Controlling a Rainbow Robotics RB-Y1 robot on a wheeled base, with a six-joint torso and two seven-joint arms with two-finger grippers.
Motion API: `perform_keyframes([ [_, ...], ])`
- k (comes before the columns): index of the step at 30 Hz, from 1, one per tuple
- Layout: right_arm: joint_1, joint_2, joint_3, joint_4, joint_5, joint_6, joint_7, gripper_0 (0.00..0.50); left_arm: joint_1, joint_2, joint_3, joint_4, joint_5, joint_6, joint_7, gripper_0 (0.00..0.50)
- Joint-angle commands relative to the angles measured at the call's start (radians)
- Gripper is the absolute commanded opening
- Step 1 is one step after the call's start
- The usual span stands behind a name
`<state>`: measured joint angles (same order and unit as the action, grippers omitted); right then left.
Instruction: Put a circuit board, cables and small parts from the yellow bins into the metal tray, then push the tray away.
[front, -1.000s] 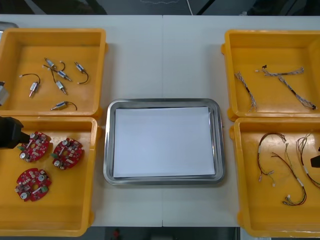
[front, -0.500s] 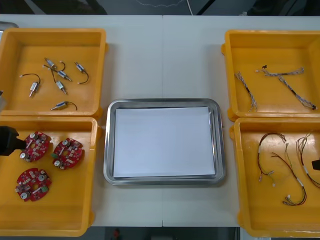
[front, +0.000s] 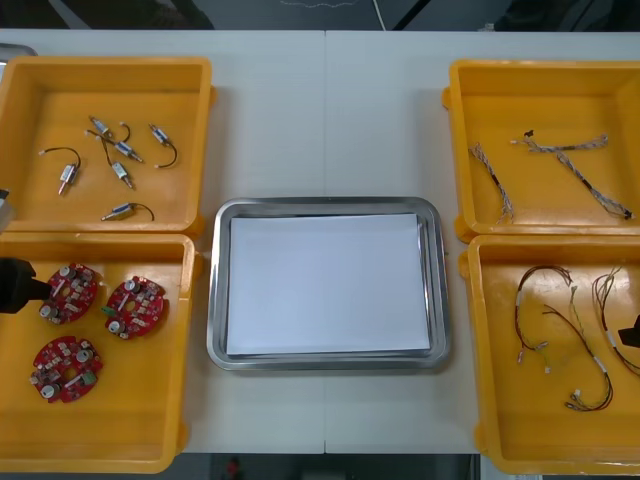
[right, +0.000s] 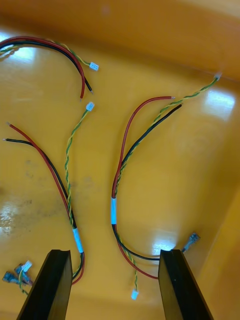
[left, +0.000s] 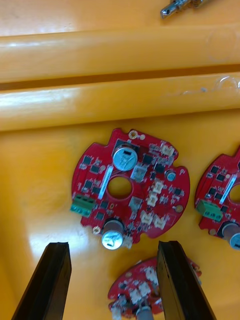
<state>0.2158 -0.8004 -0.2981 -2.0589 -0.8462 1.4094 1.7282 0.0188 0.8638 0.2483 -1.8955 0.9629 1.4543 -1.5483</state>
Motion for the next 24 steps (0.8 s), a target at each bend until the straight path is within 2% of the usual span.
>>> perform_keyframes([
  [1, 0.027, -0.040, 0.045, 0.033, 0.007, -0.044, 0.039, 0.500, 0.021, 0.049, -0.061, 0.024, 0.000, -0.054, -0.099, 0.500],
  [18, 0.025, -0.040, 0.137, 0.181, 0.039, -0.228, 0.096, 0.500, 0.058, 0.049, -0.073, 0.050, -0.006, -0.074, -0.112, 0.500],
  [24, 0.027, -0.040, 0.160, 0.191, 0.055, -0.244, 0.091, 0.500, 0.058, 0.047, -0.101, 0.070, -0.012, -0.117, -0.110, 0.500],
])
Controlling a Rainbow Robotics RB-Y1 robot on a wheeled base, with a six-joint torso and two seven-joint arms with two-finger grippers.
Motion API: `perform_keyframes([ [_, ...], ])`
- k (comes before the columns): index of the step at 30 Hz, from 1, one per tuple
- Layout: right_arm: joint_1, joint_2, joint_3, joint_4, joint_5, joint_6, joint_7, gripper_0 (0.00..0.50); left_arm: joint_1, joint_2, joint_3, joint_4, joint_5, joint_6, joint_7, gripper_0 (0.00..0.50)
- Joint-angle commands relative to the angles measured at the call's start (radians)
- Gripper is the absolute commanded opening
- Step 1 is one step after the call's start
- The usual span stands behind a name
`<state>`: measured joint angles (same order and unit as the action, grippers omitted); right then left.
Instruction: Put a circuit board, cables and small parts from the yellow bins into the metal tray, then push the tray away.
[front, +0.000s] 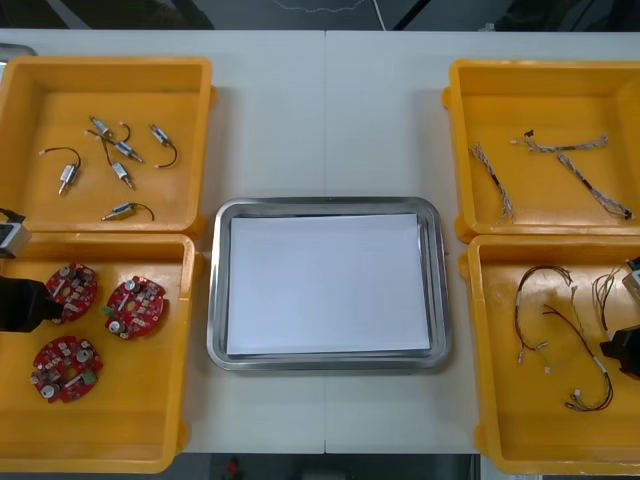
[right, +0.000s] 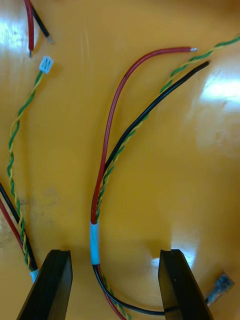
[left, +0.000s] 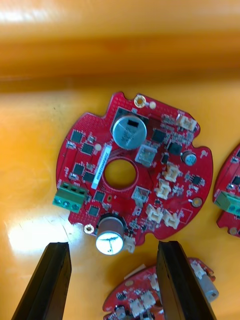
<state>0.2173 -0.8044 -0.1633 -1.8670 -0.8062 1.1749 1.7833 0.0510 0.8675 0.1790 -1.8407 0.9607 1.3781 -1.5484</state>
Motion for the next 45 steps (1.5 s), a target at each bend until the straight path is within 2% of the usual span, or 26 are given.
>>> perform_keyframes([
  [1, 0.030, -0.036, 0.028, 0.000, 0.013, -0.011, 0.036, 0.500, 0.026, 0.044, -0.036, 0.020, -0.011, -0.051, -0.111, 0.500],
  [12, 0.033, -0.038, 0.056, 0.037, 0.001, -0.052, 0.042, 0.500, 0.026, 0.045, -0.052, 0.029, -0.013, -0.067, -0.108, 0.500],
  [13, 0.033, -0.038, 0.056, 0.037, 0.001, -0.054, 0.041, 0.471, 0.026, 0.044, -0.055, 0.031, -0.013, -0.073, -0.108, 0.500],
  [14, 0.034, -0.036, 0.056, 0.037, -0.001, -0.052, 0.041, 0.408, 0.026, 0.045, -0.056, 0.032, -0.014, -0.076, -0.107, 0.500],
  [16, 0.036, -0.036, 0.056, 0.037, -0.004, -0.052, 0.036, 0.097, 0.026, 0.044, -0.066, 0.037, -0.016, -0.088, -0.107, 0.500],
  [18, 0.036, -0.036, 0.056, 0.037, -0.005, -0.054, 0.034, 0.000, 0.026, 0.044, -0.070, 0.040, -0.017, -0.096, -0.105, 0.500],
  [29, 0.036, -0.038, -0.005, -0.015, -0.034, -0.018, 0.034, 0.000, 0.030, 0.045, -0.076, 0.041, -0.017, -0.102, -0.105, 0.500],
  [42, 0.024, -0.038, -0.271, -0.265, -0.077, 0.293, 0.036, 0.000, 0.041, 0.045, -0.072, 0.041, -0.016, -0.109, -0.104, 0.500],
  [43, 0.017, -0.038, -0.283, -0.287, -0.080, 0.321, 0.034, 0.000, 0.041, 0.045, -0.072, 0.041, -0.017, -0.111, -0.104, 0.422],
  [44, 0.008, -0.039, -0.294, -0.305, -0.085, 0.348, 0.033, 0.000, 0.043, 0.045, -0.072, 0.041, -0.019, -0.111, -0.105, 0.231],
  [45, 0.002, -0.041, -0.297, -0.313, -0.087, 0.362, 0.033, 0.000, 0.043, 0.044, -0.072, 0.041, -0.019, -0.111, -0.105, 0.120],
])
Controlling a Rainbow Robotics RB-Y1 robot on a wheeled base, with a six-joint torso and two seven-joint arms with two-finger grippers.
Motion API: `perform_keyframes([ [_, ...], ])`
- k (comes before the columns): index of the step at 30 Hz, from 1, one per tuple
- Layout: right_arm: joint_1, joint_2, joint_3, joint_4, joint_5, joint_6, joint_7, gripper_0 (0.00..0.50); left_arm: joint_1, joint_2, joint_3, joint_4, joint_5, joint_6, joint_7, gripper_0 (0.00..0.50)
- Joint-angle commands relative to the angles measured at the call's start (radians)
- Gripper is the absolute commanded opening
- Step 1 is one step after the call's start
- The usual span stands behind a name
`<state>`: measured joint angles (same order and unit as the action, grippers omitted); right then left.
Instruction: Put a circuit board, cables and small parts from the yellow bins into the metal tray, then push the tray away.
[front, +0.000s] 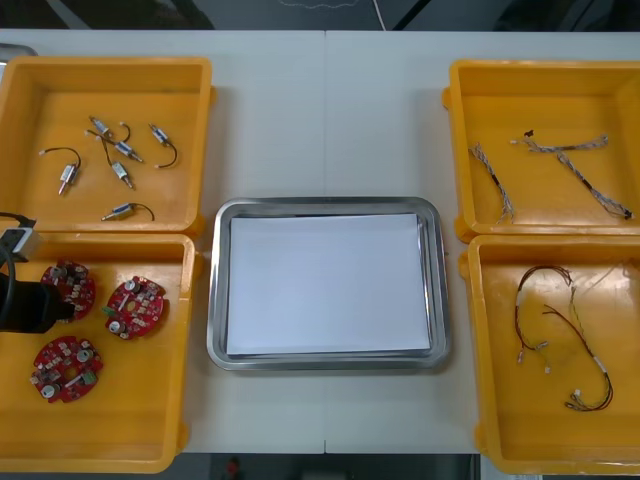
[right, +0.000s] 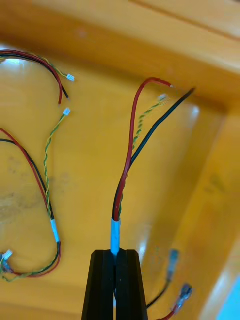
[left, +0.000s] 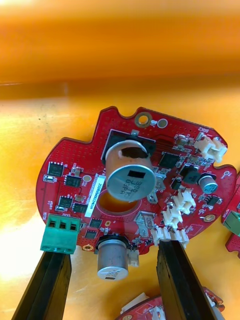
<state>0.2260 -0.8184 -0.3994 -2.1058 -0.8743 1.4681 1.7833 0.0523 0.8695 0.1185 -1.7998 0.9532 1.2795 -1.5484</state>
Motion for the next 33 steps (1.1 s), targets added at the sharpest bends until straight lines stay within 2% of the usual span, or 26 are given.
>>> perform_keyframes([
  [1, -0.017, -0.030, -0.067, -0.092, -0.023, 0.097, 0.033, 0.000, 0.043, 0.043, -0.011, 0.000, -0.011, -0.012, -0.107, 0.003],
  [9, -0.079, -0.088, -0.085, -0.221, -0.065, 0.222, 0.027, 0.000, 0.043, 0.043, -0.011, 0.000, -0.007, -0.012, -0.108, 0.000],
  [14, -0.137, -0.136, -0.085, -0.237, -0.173, 0.278, 0.031, 0.000, 0.041, 0.043, -0.011, 0.000, -0.004, -0.012, -0.108, 0.000],
  [20, -0.202, -0.180, -0.068, -0.238, -0.264, 0.304, 0.038, 0.000, 0.043, 0.045, -0.010, -0.003, 0.001, -0.011, -0.111, 0.000],
  [25, -0.252, -0.216, 0.002, -0.250, -0.272, 0.304, 0.042, 0.000, 0.043, 0.051, 0.018, -0.026, 0.012, 0.027, -0.111, 0.000],
  [33, -0.343, -0.226, 0.119, -0.298, -0.259, 0.305, 0.036, 0.000, 0.041, 0.049, 0.124, -0.113, 0.033, 0.182, -0.111, 0.000],
])
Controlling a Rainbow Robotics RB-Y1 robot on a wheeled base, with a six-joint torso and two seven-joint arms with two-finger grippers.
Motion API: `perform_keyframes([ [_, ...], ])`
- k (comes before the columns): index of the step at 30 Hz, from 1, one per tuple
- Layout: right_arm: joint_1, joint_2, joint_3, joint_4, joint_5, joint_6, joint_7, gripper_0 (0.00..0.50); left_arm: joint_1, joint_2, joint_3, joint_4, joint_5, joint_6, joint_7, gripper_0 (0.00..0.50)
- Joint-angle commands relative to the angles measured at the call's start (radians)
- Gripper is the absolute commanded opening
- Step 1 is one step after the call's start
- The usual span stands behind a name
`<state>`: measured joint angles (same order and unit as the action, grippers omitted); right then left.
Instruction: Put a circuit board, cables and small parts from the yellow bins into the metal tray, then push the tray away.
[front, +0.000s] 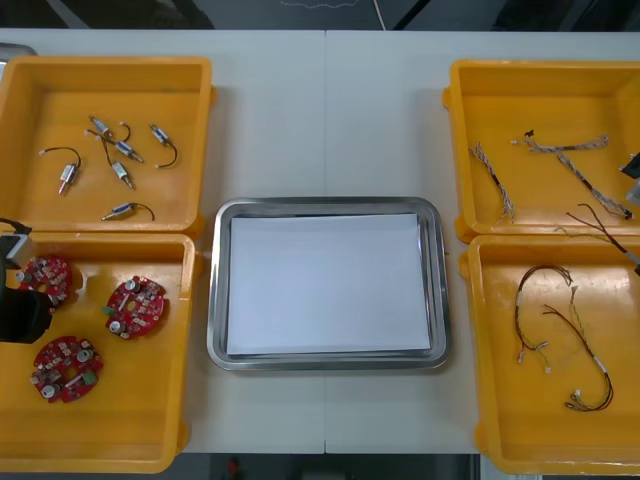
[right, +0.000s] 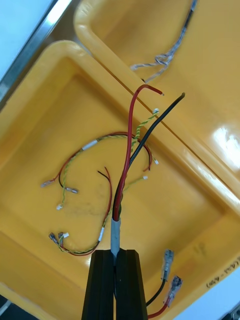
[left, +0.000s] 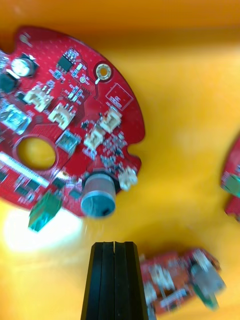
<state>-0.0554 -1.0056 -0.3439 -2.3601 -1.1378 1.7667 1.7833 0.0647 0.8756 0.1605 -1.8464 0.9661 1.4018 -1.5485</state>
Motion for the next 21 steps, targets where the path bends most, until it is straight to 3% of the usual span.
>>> perform_keyframes([
  [1, -0.072, -0.041, 0.077, -0.051, 0.006, 0.007, 0.036, 0.000, 0.029, 0.043, 0.097, -0.080, 0.023, 0.077, -0.111, 0.000],
  [8, -0.106, -0.042, 0.121, -0.076, -0.008, 0.016, 0.041, 0.000, 0.014, 0.043, 0.177, -0.139, 0.039, 0.149, -0.111, 0.000],
  [14, -0.133, -0.045, 0.143, -0.097, -0.025, 0.033, 0.042, 0.000, 0.006, 0.043, 0.179, -0.139, 0.040, 0.146, -0.107, 0.006],
  [15, -0.142, -0.050, 0.154, -0.100, -0.027, 0.034, 0.042, 0.000, 0.006, 0.043, 0.179, -0.137, 0.040, 0.141, -0.107, 0.072],
  [16, -0.146, -0.050, 0.158, -0.100, -0.028, 0.036, 0.041, 0.000, 0.006, 0.043, 0.179, -0.137, 0.040, 0.138, -0.104, 0.176],
  [17, -0.153, -0.051, 0.164, -0.100, -0.030, 0.037, 0.041, 0.000, 0.006, 0.043, 0.179, -0.137, 0.040, 0.131, -0.104, 0.401],
  [18, -0.155, -0.051, 0.166, -0.100, -0.031, 0.039, 0.042, 0.000, 0.006, 0.043, 0.179, -0.137, 0.040, 0.128, -0.104, 0.493],
  [21, -0.162, -0.051, 0.169, -0.102, -0.040, 0.045, 0.044, 0.000, 0.003, 0.043, 0.179, -0.137, 0.040, 0.117, -0.102, 0.500],
])
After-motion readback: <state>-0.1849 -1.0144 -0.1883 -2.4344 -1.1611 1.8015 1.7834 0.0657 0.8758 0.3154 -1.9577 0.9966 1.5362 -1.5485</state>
